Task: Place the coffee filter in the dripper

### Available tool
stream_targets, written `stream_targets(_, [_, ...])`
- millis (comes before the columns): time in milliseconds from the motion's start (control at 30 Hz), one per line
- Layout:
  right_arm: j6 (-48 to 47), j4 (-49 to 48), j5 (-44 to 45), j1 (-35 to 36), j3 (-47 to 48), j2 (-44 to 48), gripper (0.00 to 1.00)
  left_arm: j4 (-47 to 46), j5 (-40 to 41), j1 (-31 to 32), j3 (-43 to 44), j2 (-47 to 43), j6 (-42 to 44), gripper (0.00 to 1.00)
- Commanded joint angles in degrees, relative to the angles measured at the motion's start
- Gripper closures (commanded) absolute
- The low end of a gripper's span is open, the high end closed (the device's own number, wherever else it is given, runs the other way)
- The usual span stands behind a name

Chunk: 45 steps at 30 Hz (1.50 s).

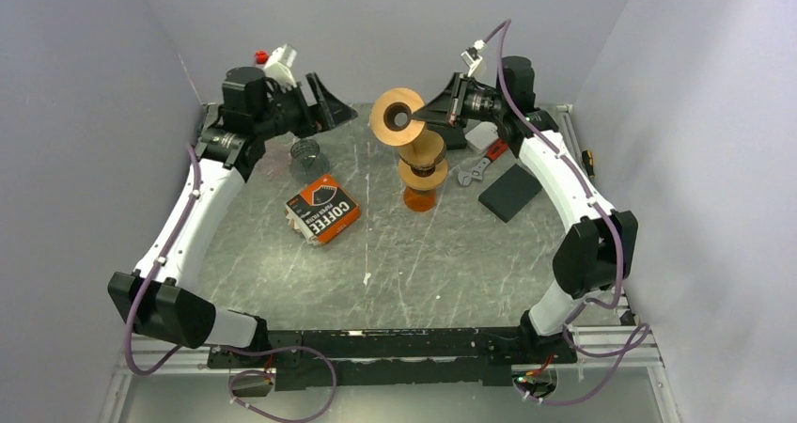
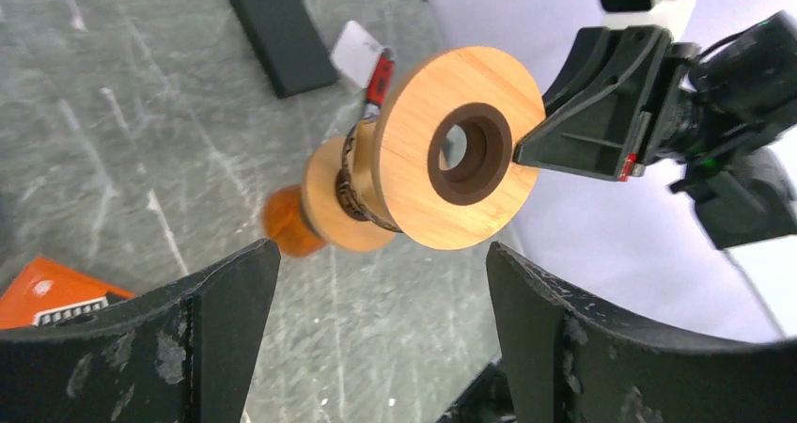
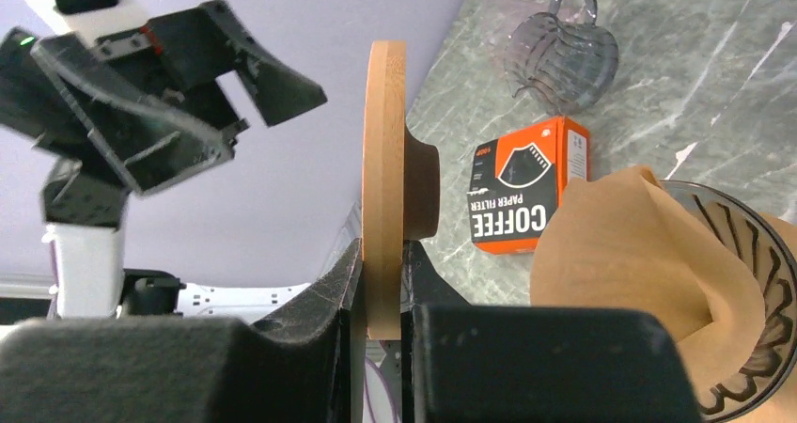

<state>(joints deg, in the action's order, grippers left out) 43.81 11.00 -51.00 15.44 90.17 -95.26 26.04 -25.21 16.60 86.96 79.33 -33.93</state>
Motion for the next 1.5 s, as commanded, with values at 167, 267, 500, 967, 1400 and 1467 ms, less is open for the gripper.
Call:
stream_targets(167, [9.57,-17.76,-8.73,0.17,-3.75,4.81,1.0,-41.58,-32.79,-9.73,-15.85,-0.1,-28.08,0.23])
stream_targets(267, [11.52,-20.55,-10.27,0.98,-3.42,3.87,1.0,-45.42,-33.77,-10.18,-18.36,-0.29,-30.14,0.26])
stream_targets(500, [14.47,-24.65,-10.42,3.28,-3.09,2.0,1.0,-47.26,-35.35,-9.64,-20.35,-0.44,-31.83,0.31])
stream_targets(967, [14.99,-25.25,-8.88,5.3,-3.48,0.04,1.0,-49.29,-34.32,-7.62,-21.27,0.15,-31.99,0.93])
stream_targets(1400, [-1.07,-6.08,2.19,3.46,-2.49,4.65,0.14,-40.09,-30.28,-7.87,-22.64,-1.3,-23.4,1.0])
stream_targets(1467, [-3.59,-3.44,4.83,2.92,-2.71,6.09,0.08,-38.55,-29.82,-8.13,-22.7,-1.15,-21.87,1.0])
